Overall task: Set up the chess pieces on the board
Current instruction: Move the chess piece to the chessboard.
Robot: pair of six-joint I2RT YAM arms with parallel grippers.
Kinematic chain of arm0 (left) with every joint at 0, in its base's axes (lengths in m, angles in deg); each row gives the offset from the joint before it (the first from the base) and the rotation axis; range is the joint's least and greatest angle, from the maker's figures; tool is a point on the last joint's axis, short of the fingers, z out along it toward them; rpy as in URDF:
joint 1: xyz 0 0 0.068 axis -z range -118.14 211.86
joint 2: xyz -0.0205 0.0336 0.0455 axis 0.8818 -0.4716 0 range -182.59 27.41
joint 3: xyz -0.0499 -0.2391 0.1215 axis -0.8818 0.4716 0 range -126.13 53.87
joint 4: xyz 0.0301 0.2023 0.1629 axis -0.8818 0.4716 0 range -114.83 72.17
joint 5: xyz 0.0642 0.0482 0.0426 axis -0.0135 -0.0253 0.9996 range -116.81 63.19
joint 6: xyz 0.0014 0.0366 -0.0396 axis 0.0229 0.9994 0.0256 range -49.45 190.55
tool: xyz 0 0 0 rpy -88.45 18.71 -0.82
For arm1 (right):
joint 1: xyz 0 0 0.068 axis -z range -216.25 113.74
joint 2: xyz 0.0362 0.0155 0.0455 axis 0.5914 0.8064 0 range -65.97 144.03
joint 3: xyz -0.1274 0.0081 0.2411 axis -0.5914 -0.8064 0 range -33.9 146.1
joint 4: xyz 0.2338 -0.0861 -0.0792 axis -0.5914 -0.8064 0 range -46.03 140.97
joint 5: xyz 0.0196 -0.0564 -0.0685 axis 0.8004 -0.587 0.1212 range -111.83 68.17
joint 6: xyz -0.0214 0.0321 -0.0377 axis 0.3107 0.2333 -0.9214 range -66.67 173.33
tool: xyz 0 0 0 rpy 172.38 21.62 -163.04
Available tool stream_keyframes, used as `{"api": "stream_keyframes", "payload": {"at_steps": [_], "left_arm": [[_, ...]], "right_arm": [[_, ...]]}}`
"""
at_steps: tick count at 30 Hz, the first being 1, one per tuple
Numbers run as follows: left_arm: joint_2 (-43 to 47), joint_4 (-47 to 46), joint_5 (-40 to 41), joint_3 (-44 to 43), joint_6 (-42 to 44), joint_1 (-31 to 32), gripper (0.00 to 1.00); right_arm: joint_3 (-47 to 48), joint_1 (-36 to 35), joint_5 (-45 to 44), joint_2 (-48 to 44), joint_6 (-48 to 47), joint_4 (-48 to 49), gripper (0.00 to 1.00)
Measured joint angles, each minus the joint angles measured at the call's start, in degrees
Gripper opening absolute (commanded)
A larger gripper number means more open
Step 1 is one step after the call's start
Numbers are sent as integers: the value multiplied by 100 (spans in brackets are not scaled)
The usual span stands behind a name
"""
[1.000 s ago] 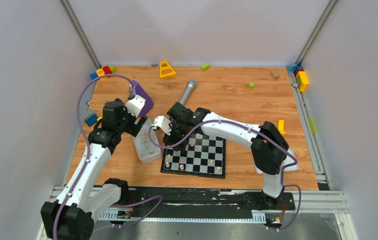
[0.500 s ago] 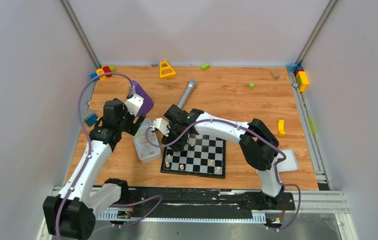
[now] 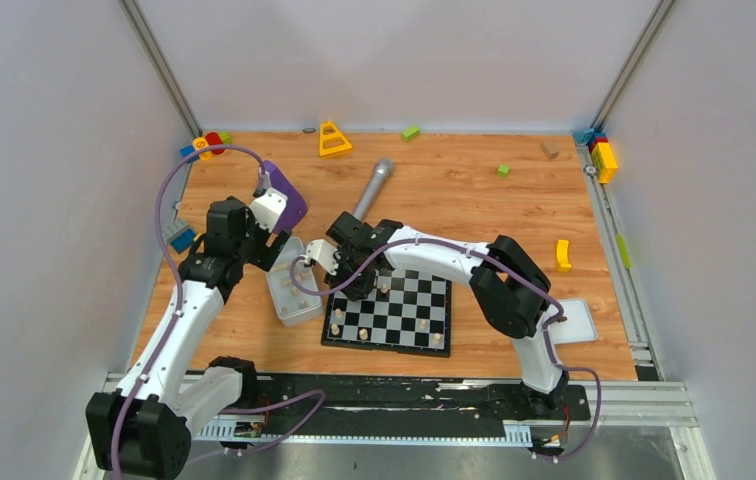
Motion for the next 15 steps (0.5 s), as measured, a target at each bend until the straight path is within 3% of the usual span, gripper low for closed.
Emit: {"api": "stream_keyframes", "payload": {"at_steps": [5, 15], "left_arm": [[0, 0, 0, 0, 0, 0, 100], [0, -2, -2, 0, 2, 0, 100]], "right_arm": [[-2, 0, 125, 0, 0, -9, 6], [-400, -37, 256, -297, 4, -50, 4]]}}
